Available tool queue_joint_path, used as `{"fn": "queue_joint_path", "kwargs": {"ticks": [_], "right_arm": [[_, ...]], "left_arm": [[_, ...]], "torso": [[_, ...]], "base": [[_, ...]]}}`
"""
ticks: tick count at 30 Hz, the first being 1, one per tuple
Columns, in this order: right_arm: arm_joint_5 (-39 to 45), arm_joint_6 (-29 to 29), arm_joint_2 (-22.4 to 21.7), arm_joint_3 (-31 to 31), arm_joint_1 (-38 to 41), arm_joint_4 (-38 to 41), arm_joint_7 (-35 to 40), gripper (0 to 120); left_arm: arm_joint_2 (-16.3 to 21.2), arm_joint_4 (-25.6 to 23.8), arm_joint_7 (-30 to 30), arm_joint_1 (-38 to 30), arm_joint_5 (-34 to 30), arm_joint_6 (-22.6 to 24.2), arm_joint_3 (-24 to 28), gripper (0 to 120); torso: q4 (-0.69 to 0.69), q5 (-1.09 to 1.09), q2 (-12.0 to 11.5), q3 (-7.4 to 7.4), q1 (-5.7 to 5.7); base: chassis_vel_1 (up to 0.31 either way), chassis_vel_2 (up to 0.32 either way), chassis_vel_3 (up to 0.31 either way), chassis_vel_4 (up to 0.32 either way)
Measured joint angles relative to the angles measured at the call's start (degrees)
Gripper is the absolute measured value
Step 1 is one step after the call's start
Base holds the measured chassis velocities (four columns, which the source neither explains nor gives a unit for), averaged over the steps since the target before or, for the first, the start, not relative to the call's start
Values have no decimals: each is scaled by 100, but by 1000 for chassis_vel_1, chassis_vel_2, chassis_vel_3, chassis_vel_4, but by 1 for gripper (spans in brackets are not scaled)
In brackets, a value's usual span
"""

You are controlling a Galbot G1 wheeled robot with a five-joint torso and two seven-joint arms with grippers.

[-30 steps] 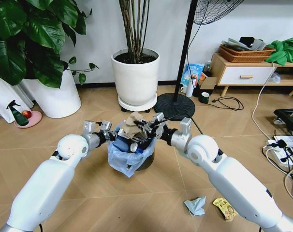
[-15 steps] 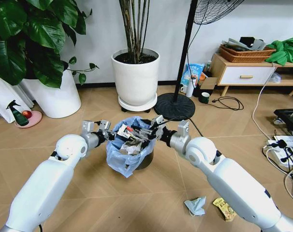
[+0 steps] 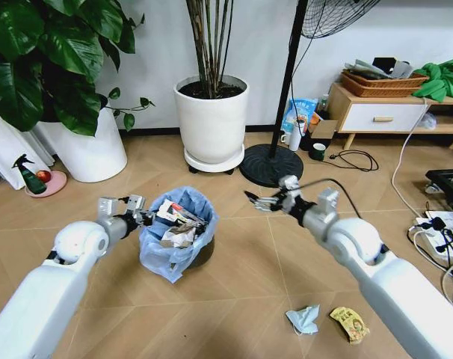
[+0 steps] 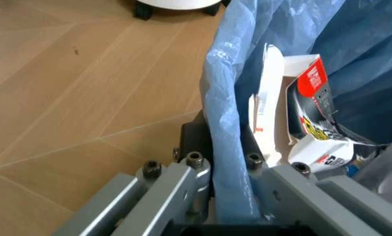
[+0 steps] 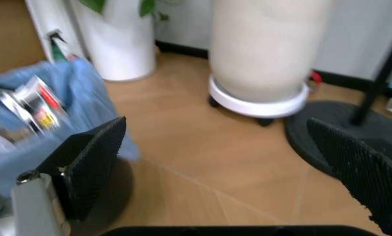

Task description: Pick up the trash bin and place the garbage on the floor into it.

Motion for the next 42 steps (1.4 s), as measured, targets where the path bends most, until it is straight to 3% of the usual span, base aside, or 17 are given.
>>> {"fn": "queue_joint_path", "kwargs": {"ticks": [3,4,7,9,13,20,28,42], "right_arm": [[-135,58,-3,275,-362,81,-30,100],[-327,174,28,729,-952,172,-97,100],[-488,280,129,1148,-1510,223,-157,100],[-510,293,144,1202,-1578,227,-169,100],[-897,642,487,2092,-2531,160,-389,100],[-1474,1367,1037,2999,-3628,-455,-843,100],[-1874,1836,1399,3237,-3722,-1591,-920,100],[-2000,1931,1828,3119,-3312,-3041,-959,100]], "left_arm": [[13,-11,4,1,-7,-2,-4,0],[12,-25,7,-18,-17,-4,7,0],[0,-66,9,-18,-22,-5,25,0],[-1,-69,9,-16,-22,-5,27,0],[-10,-142,13,16,-21,-5,66,0],[-5,-239,42,37,-20,-8,110,0],[-104,-296,39,57,27,-12,170,0],[-96,-363,-4,17,10,3,215,0]], "torso": [[-2,-2,0,-1,0],[-2,-2,0,0,0],[-5,-2,0,-1,0],[-4,-2,0,0,0],[-2,-2,0,-1,0],[-5,-4,0,0,-1],[-1,-1,0,0,0],[-2,-2,0,1,0]], "base": [[0,0,0,0],[0,0,0,0],[0,0,0,0],[0,0,0,0],[0,0,0,0],[0,0,0,0],[0,0,0,0],[0,0,0,0]]}}
